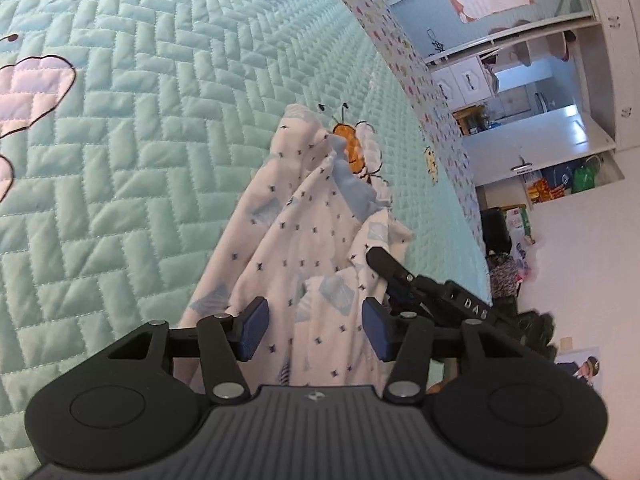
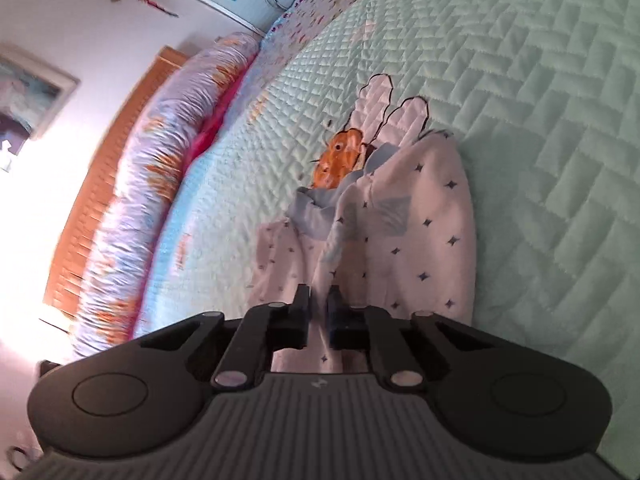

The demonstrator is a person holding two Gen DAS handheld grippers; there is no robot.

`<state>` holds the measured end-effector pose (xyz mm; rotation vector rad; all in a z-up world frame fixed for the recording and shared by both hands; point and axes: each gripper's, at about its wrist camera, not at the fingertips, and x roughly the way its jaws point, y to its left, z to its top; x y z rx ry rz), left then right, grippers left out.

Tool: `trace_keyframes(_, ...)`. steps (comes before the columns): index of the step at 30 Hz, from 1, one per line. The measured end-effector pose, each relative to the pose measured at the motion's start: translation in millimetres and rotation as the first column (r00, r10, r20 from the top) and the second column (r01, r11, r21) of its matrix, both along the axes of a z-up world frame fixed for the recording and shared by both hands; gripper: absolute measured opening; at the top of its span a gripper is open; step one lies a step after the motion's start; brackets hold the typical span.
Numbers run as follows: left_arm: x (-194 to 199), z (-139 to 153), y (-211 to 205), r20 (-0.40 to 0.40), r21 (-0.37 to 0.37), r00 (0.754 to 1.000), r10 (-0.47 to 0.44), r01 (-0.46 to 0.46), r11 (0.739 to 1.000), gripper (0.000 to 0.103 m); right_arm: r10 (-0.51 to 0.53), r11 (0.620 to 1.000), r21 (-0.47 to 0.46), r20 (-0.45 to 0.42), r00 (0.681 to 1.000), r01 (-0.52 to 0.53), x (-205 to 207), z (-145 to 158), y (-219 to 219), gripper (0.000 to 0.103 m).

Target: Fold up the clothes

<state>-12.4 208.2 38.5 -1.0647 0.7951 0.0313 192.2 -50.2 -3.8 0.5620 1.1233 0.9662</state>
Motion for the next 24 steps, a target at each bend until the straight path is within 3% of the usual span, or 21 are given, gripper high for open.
trace_keyframes(3,2.7,0.8,-2.4,-0.005,0.002,1.000,0.000,0.000,1.000,0.055,-0.026,0.998,0.057,-0.048,0.998,0.029,1.5,-4.8,-6.6,0.005)
trace_keyframes(17,15.2,4.2,-13.1,-0.031,0.010,1.000,0.000,0.001,1.000,0.057,-0.041,0.996,0.075,-0.124,0.991,0.050,6.8,-22.4,-13.4,0.001)
trace_keyframes(24,14.9,-2.4,-8.5,-0.022,-0.062,1.000,0.018,-0.019,0.998,0.055,-0.043,0.995,0.084,-0.136,0.990,0.055,5.4,-24.8,-13.7,0.001)
